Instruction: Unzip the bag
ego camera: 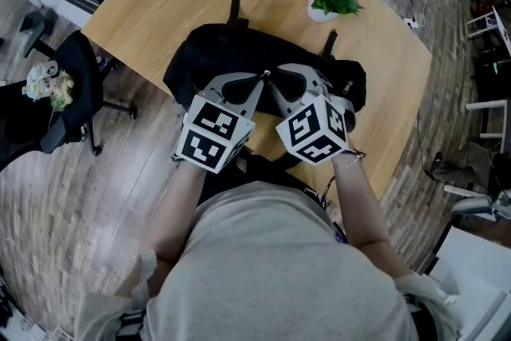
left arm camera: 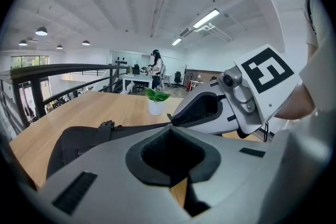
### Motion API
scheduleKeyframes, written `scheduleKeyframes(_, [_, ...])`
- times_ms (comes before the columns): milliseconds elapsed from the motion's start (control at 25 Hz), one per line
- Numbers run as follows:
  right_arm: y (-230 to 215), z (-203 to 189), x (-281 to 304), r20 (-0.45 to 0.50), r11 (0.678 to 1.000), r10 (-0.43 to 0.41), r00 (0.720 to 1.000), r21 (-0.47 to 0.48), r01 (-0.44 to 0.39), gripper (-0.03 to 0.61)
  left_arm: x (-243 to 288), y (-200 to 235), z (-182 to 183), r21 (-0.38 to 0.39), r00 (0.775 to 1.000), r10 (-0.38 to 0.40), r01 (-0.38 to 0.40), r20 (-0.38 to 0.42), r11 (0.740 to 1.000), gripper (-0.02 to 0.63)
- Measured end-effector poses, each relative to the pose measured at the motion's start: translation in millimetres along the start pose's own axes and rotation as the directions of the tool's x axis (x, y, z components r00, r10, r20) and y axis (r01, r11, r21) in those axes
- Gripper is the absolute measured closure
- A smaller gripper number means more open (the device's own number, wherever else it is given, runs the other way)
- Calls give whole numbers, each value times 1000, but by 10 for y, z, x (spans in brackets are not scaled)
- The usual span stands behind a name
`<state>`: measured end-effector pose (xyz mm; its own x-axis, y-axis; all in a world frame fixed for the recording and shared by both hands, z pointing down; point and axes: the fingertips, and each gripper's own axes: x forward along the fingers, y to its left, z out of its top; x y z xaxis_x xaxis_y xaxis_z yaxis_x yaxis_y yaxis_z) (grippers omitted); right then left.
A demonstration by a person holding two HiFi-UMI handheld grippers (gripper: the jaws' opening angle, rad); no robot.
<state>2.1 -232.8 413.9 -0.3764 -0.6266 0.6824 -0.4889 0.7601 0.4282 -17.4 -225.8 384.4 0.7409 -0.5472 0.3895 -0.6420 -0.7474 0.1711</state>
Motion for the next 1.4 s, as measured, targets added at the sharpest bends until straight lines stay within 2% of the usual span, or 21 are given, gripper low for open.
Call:
scheduleKeyframes(120, [24, -15, -1, -16, 998, -37, 999, -42, 36, 538, 4, 24, -20, -8, 1000, 12, -12, 9, 1000, 595])
scheduleKeyframes(280, [11, -13, -9, -14, 997, -69, 998, -29, 68, 545, -1, 62, -14, -62, 999, 27, -25, 36, 998, 595])
scheduleKeyframes(400, [3, -3, -15, -9, 997, -72, 997, -19, 72, 545, -5, 78, -10, -74, 999, 31, -28, 43, 997, 595])
scheduleKeyframes(560, [19, -10, -37, -4, 998, -61, 998, 24, 61, 546, -22, 83, -24, -99, 998, 27, -22, 50, 995, 594])
scheduleKeyframes(1160, [4, -81, -63, 18, 987, -69, 997, 146, 66, 549, -323, 587, -188, -168, 987, 155, -145, 44, 975, 594])
scheduleKeyframes(1400, [2, -86, -51, 25, 980, -74, 997, 189, 68, 549, -440, 743, -224, -195, 983, 175, -163, 47, 967, 592])
